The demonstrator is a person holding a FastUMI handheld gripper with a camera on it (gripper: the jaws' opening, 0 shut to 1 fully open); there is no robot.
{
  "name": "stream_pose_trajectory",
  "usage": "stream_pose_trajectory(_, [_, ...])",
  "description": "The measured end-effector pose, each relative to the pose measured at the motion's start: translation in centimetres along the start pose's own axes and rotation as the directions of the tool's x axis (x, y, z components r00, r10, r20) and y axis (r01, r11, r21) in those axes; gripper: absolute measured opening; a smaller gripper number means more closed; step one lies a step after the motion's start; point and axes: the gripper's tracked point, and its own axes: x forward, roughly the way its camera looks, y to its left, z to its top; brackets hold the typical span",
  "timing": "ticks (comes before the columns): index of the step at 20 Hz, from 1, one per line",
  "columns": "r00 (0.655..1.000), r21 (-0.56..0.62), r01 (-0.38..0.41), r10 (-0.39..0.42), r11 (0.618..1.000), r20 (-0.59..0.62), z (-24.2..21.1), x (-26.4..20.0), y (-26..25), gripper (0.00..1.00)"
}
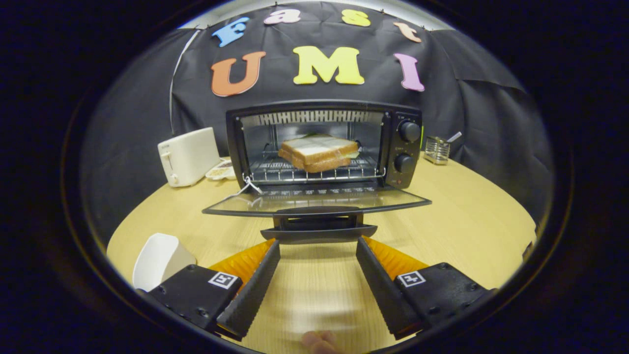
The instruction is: Open the toaster oven, put the food inside, and close the toaster oven door.
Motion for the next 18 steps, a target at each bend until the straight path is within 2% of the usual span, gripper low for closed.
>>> stream_pose_trajectory(2, [0.992,-0.026,0.004,-0.001,1.0,0.124,2.1,0.0,-0.5,1.0])
stream_pose_trajectory(4, [0.987,-0.015,-0.007,0.009,1.0,0.158,2.3,0.2,-0.3,1.0])
stream_pose_trajectory(8, [0.973,-0.07,0.006,0.011,0.998,0.23,4.2,0.4,0.0,1.0])
stream_pose_trajectory(11, [0.975,-0.158,0.03,0.005,0.987,0.221,4.2,1.3,0.4,1.0])
stream_pose_trajectory(12, [0.977,-0.166,0.008,0.028,0.986,0.213,4.2,1.6,1.0,1.0])
stream_pose_trajectory(14, [0.979,-0.147,-0.052,0.079,0.988,0.186,4.1,2.2,2.1,1.0])
stream_pose_trajectory(18, [0.972,-0.104,-0.034,0.058,0.994,0.228,6.1,1.8,1.5,1.0])
